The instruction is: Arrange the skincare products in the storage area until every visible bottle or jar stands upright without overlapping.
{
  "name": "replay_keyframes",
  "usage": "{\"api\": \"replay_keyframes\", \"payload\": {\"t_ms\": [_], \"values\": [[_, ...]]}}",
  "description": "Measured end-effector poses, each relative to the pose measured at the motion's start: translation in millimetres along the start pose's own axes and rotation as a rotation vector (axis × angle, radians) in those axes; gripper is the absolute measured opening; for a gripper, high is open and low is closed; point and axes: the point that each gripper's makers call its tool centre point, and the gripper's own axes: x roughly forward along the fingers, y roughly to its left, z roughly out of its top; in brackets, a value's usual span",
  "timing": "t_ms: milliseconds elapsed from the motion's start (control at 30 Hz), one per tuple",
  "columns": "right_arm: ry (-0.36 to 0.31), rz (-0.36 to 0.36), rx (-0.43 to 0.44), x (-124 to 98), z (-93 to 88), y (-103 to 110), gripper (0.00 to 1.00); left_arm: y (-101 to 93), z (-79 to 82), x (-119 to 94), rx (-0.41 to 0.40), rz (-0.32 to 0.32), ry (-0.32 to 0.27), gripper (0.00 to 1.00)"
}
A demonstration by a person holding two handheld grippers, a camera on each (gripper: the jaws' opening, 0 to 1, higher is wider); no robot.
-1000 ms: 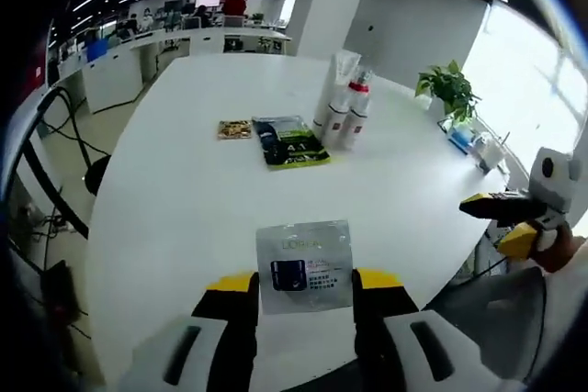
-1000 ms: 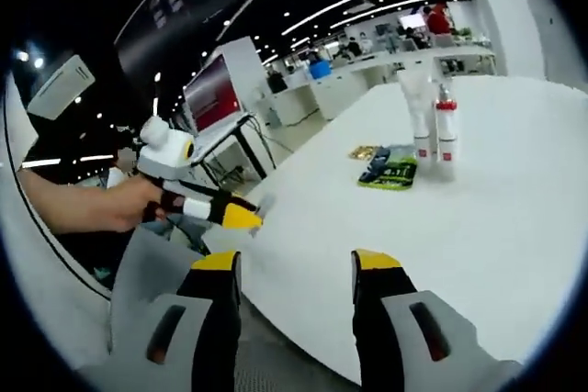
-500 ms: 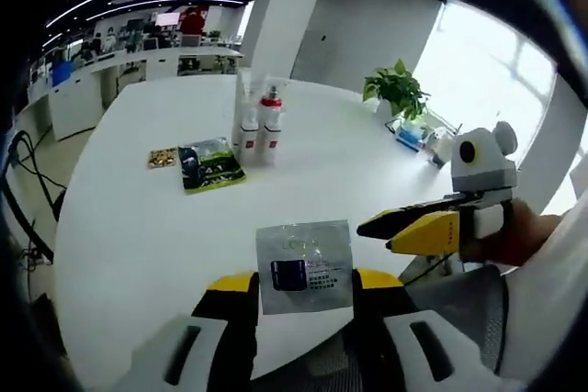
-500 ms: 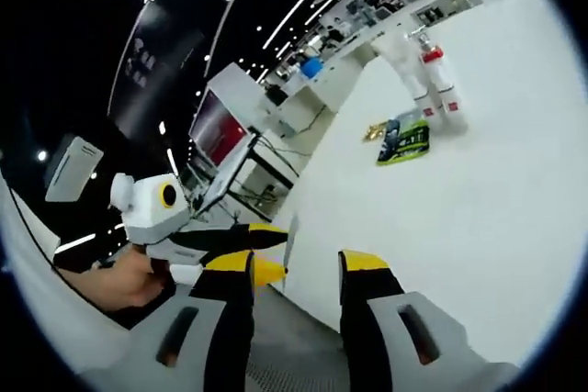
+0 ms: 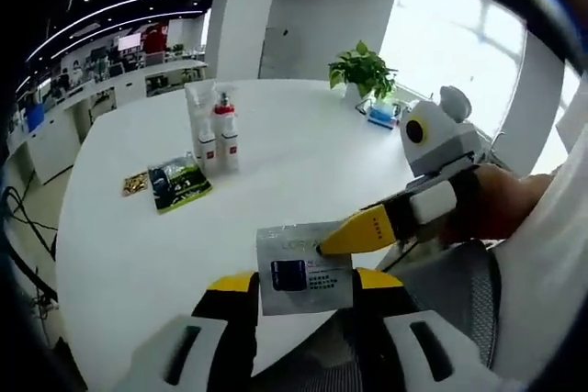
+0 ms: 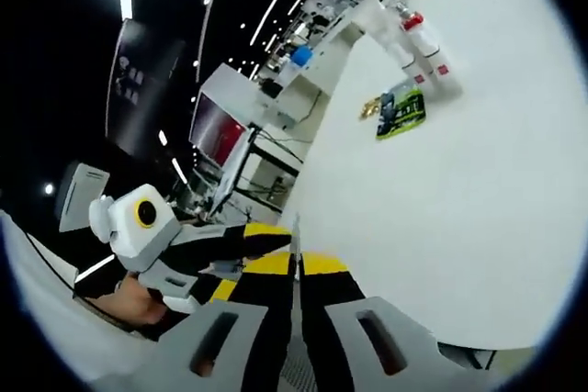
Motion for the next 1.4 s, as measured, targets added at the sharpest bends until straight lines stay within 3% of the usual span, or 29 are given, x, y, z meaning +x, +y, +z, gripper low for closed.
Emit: {"api": "replay_keyframes", "payload": {"t_ms": [133,233,367,467,667,967,1133,1200,1333,1400], "values": [[0.006,0.036,0.037,-4,1.6,4,0.0,-4.0,3.1,-2,-0.055,-0.071,-0.034,0.42],[0.013,0.072,0.081,-7,4.5,7,0.0,-12.0,5.2,-3,-0.202,-0.191,-0.07,0.48],[0.035,0.115,0.108,-12,7.6,9,0.0,-21.1,14.8,-8,-0.368,-0.348,-0.166,0.54],[0.044,0.141,0.123,-16,10.3,9,0.0,-20.5,19.7,-13,-0.465,-0.407,-0.217,0.51],[0.053,0.225,0.184,-22,14.7,17,0.0,-25.0,20.6,-18,-0.58,-0.496,-0.245,0.27],[0.063,0.256,0.182,-21,12.3,22,0.0,-23.4,23.4,-19,-0.669,-0.53,-0.268,0.06],[0.013,0.278,0.151,-19,14.6,23,0.01,-24.3,26.9,-23,-0.718,-0.563,-0.281,0.02],[-0.004,0.285,0.145,-18,15.8,23,0.04,-24.9,27.6,-24,-0.738,-0.574,-0.292,0.01],[-0.037,0.281,0.109,-13,18.5,26,0.22,-25.3,28.1,-21,-0.806,-0.587,-0.298,0.01],[-0.029,0.285,0.105,-10,17.2,29,0.23,-29.3,29.8,-21,-0.821,-0.608,-0.305,0.01]]}}
